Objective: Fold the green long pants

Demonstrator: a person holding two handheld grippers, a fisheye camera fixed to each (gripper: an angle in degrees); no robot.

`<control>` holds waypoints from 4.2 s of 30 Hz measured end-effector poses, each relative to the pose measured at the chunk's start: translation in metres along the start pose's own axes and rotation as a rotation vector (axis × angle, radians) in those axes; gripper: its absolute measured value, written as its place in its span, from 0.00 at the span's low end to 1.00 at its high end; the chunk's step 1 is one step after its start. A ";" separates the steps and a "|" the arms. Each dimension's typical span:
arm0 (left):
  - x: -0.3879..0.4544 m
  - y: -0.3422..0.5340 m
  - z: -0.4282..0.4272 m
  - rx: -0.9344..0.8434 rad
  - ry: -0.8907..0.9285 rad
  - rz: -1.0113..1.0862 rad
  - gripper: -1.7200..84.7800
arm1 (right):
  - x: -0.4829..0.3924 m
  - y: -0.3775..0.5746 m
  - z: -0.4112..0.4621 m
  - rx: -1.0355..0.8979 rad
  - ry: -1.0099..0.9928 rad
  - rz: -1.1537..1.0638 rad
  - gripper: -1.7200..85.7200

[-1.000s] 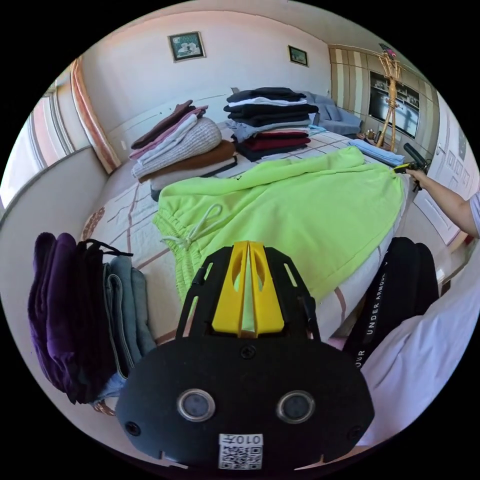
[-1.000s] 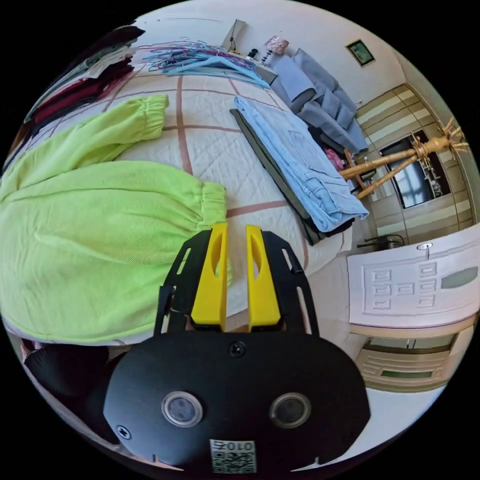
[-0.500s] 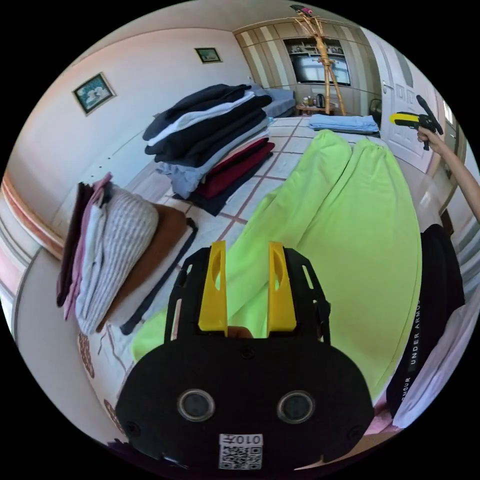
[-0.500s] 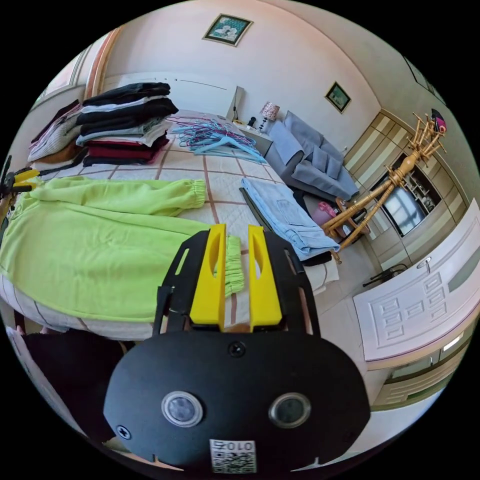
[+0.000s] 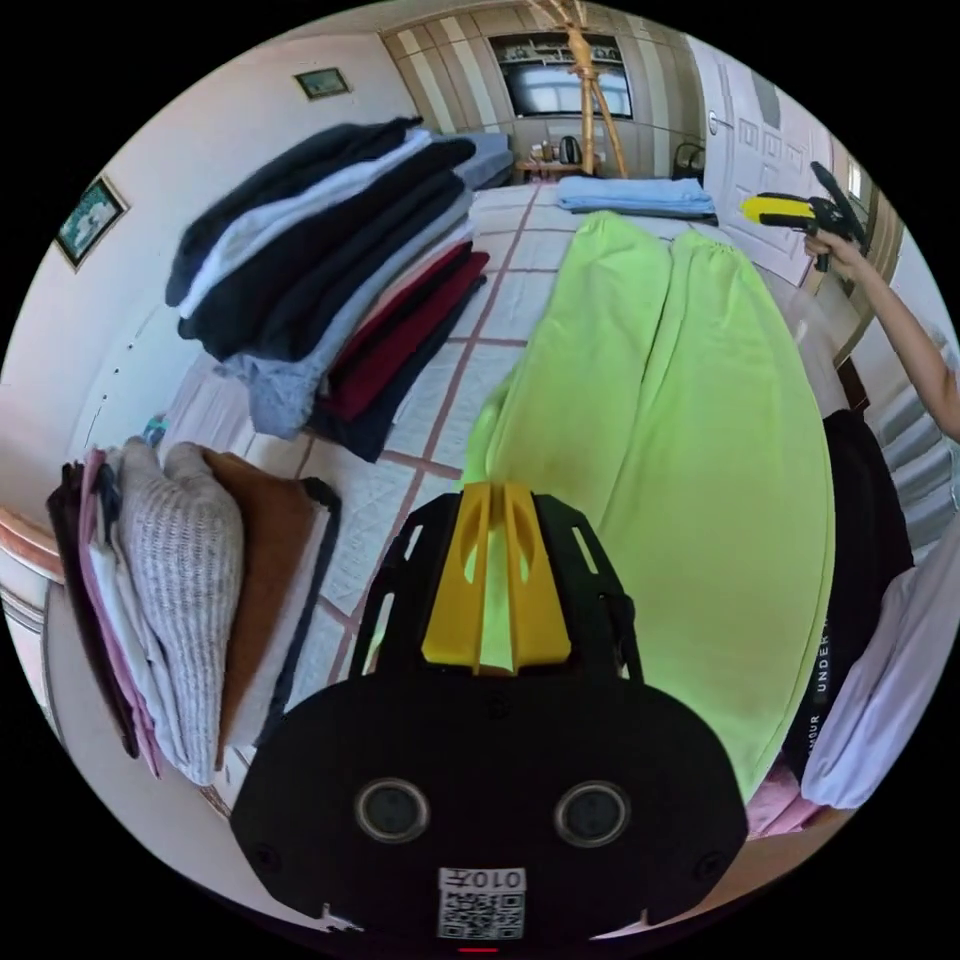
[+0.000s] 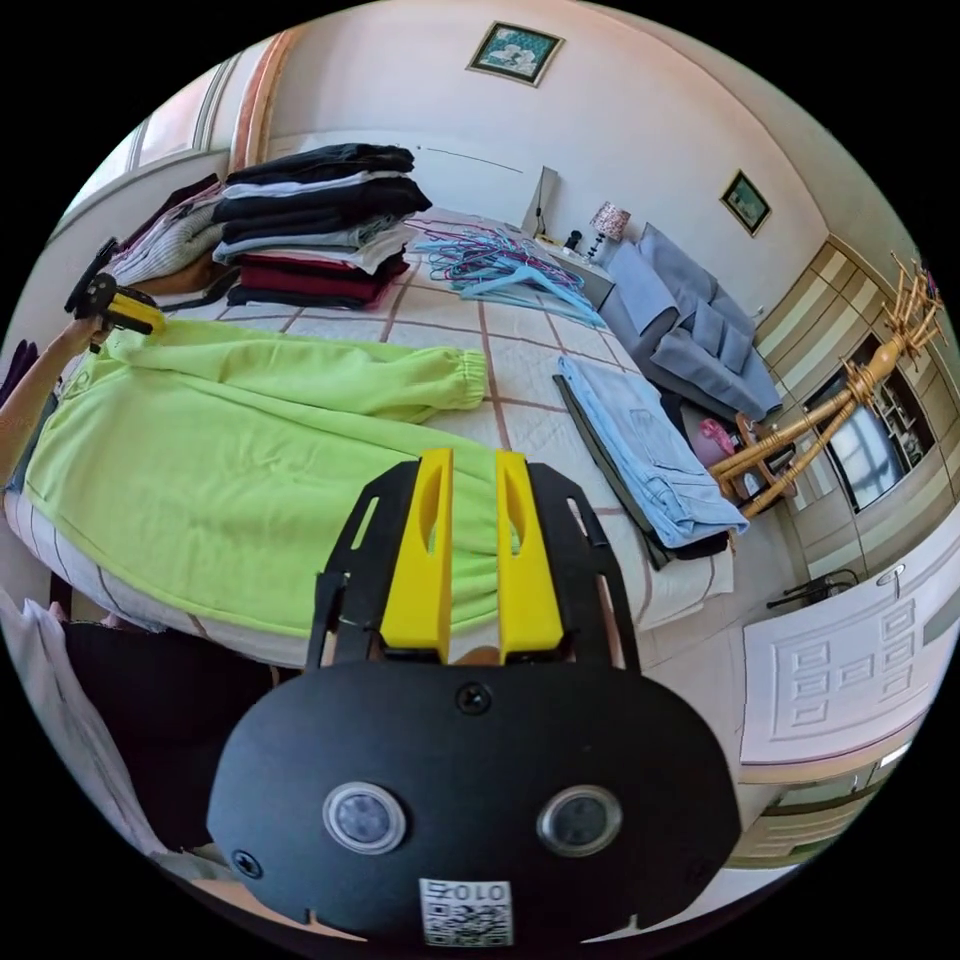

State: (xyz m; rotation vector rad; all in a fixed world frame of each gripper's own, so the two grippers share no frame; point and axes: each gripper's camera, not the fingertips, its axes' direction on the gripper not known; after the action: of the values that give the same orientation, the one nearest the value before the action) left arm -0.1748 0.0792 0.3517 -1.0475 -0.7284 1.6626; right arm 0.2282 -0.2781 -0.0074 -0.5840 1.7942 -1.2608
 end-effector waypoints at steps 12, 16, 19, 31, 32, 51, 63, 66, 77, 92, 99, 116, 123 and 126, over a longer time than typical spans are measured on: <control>0.195 0.075 -0.113 0.111 0.058 0.526 0.02 | -0.001 -0.044 0.004 0.164 -0.225 -0.034 0.17; 0.210 0.085 -0.088 0.059 0.054 0.420 0.02 | -0.014 -0.089 0.027 0.103 -0.188 -0.128 0.19; 0.209 0.088 -0.085 0.059 0.044 0.375 0.02 | -0.005 -0.136 0.056 0.017 -0.195 -0.120 0.20; 0.120 0.083 -0.133 0.187 -0.021 0.177 0.02 | 0.018 -0.204 0.133 -0.365 -0.382 -0.057 0.09; 0.095 0.075 -0.138 0.170 -0.047 0.155 0.02 | 0.023 -0.207 0.118 -0.337 -0.374 -0.088 0.08; -0.024 0.095 -0.077 0.010 -0.399 -0.279 0.02 | 0.024 -0.135 0.039 -0.083 0.048 0.213 0.18; -0.035 0.356 -0.124 -0.053 -0.454 -0.714 0.14 | -0.167 0.066 -0.056 0.091 -0.215 0.191 0.17; -0.069 0.352 -0.107 -0.041 -0.395 -0.705 0.16 | -0.201 0.084 -0.084 0.122 -0.141 0.181 0.17; -0.171 0.397 -0.023 -0.037 0.091 -0.888 0.13 | -0.211 0.146 -0.128 0.163 -0.131 0.335 0.15; -0.186 0.433 -0.076 -0.166 -0.192 -1.161 0.08 | -0.259 0.130 -0.100 0.134 -0.190 0.274 0.14; -0.071 0.376 -0.131 -0.094 -0.380 -0.767 0.12 | -0.273 0.144 -0.089 0.093 -0.220 0.240 0.14; 0.206 0.363 -0.153 -0.295 -0.398 0.159 0.15 | -0.319 0.123 -0.090 0.176 -0.387 0.106 0.14; 0.209 0.329 -0.125 -0.357 -0.371 0.274 0.12 | -0.310 0.152 -0.099 0.156 -0.337 0.190 0.13; 0.198 0.321 -0.130 -0.356 -0.348 0.229 0.09 | -0.302 0.162 -0.095 0.129 -0.324 0.228 0.13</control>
State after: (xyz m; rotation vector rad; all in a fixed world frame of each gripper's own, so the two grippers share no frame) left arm -0.2204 0.1617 -0.0358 -1.1303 -1.2026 1.9885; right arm 0.3244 0.0640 -0.0311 -0.4661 1.4541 -1.0500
